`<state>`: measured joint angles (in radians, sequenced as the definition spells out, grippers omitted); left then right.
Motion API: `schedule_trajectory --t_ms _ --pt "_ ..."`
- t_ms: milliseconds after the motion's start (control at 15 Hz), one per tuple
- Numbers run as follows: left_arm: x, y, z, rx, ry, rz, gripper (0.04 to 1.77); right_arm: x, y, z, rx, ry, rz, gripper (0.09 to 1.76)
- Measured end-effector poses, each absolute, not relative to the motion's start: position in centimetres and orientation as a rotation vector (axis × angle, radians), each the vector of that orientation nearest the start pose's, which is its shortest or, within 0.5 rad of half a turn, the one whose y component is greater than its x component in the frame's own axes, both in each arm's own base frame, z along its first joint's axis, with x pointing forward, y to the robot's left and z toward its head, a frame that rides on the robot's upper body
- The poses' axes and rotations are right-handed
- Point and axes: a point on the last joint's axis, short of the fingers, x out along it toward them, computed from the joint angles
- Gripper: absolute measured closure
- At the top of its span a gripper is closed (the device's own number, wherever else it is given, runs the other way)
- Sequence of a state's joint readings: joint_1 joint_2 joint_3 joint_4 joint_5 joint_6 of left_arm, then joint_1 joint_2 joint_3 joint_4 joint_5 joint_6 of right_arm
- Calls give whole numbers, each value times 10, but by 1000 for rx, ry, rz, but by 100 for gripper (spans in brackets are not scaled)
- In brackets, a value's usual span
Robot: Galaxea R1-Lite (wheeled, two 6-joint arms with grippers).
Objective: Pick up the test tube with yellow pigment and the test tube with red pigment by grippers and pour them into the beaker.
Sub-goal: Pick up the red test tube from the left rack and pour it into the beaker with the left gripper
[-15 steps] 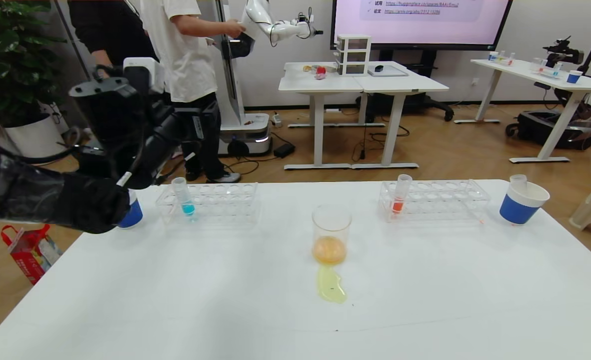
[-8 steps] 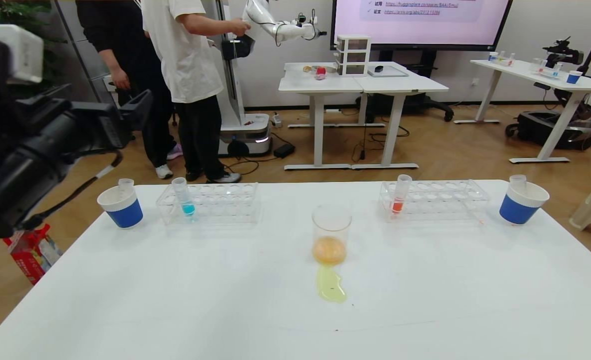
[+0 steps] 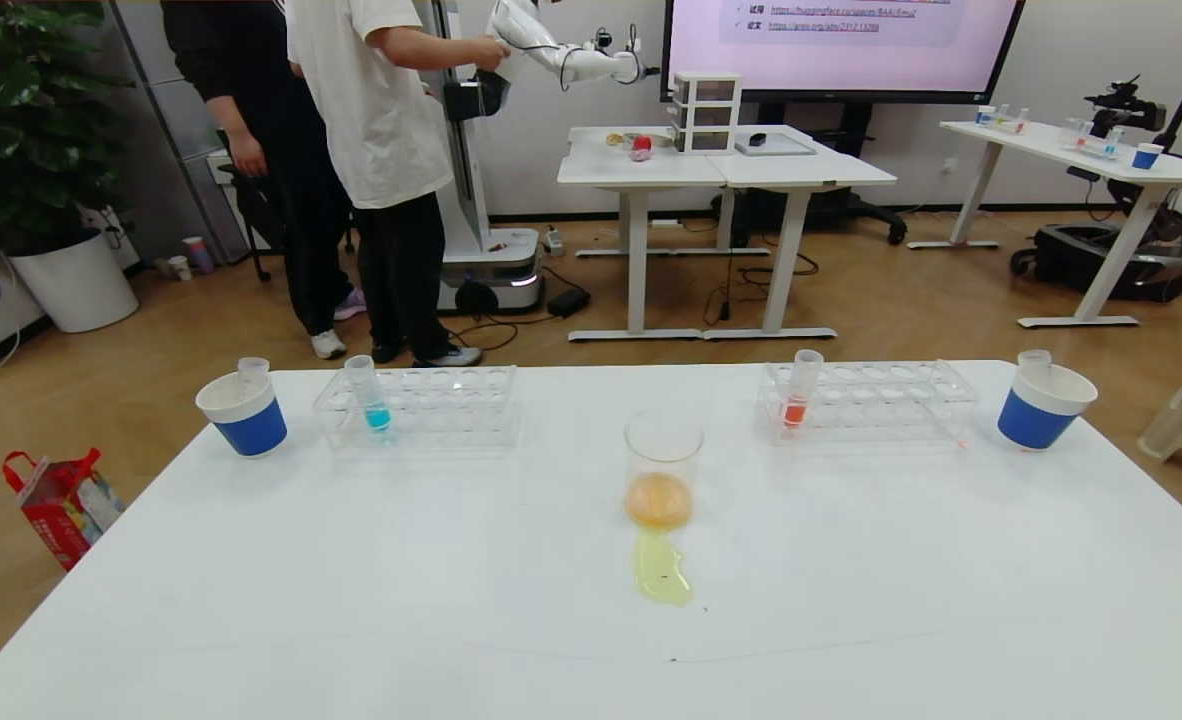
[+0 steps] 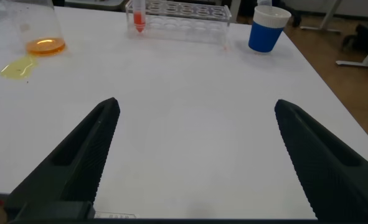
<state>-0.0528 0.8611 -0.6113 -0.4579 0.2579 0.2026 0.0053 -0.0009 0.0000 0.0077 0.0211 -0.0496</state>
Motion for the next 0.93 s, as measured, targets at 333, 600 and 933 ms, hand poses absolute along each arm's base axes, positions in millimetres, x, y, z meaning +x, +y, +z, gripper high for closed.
schedule_trajectory --t_ms 333,600,933 --pt "2 6 265 163 -183 269 6 -23 0 75 -50 6 27 11" --pt "-38 8 236 147 -255 289 6 -23 0 75 -50 6 27 11" --pt "-63 4 194 152 -359 172 6 -23 0 75 -50 6 26 11"
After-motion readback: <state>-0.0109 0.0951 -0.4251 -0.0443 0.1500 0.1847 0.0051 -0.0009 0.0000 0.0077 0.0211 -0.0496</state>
